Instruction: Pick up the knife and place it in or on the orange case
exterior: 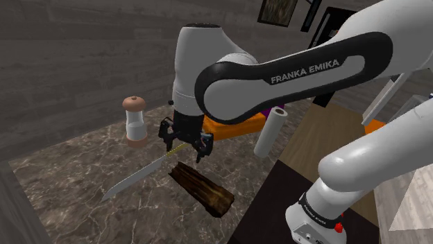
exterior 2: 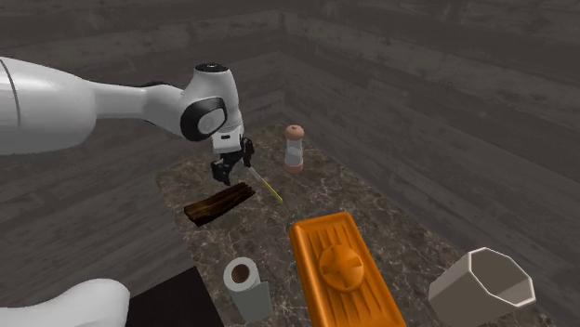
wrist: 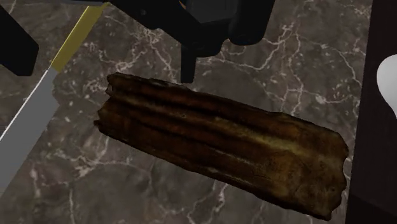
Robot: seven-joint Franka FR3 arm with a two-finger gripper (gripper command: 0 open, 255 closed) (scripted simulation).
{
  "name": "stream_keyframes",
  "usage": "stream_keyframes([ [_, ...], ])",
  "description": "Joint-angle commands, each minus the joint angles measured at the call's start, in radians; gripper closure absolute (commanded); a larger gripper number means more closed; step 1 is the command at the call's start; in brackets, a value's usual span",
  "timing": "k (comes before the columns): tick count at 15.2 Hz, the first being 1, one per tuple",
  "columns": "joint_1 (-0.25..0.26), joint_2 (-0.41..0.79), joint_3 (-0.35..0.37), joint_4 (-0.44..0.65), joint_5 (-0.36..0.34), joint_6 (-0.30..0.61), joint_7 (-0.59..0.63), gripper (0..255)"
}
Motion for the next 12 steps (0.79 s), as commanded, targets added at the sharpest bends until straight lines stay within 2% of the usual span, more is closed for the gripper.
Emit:
stream_keyframes([
  [1, -0.116, 0.133, 0.131, 0.052, -0.120, 0.049, 0.187, 0],
  [2, -0.182, 0.241, 0.216, 0.084, -0.240, 0.067, 0.320, 0],
  [3, -0.194, 0.401, 0.258, 0.120, -0.430, 0.066, 0.499, 0],
  [4, -0.145, 0.530, 0.234, 0.162, -0.579, 0.047, 0.645, 0],
  [5, -0.041, 0.572, 0.136, 0.201, -0.617, 0.042, 0.709, 0],
  [6, 0.041, 0.612, 0.058, 0.241, -0.648, 0.036, 0.767, 0],
  [12, 0.094, 0.657, -0.001, 0.223, -0.699, 0.085, 0.804, 0],
])
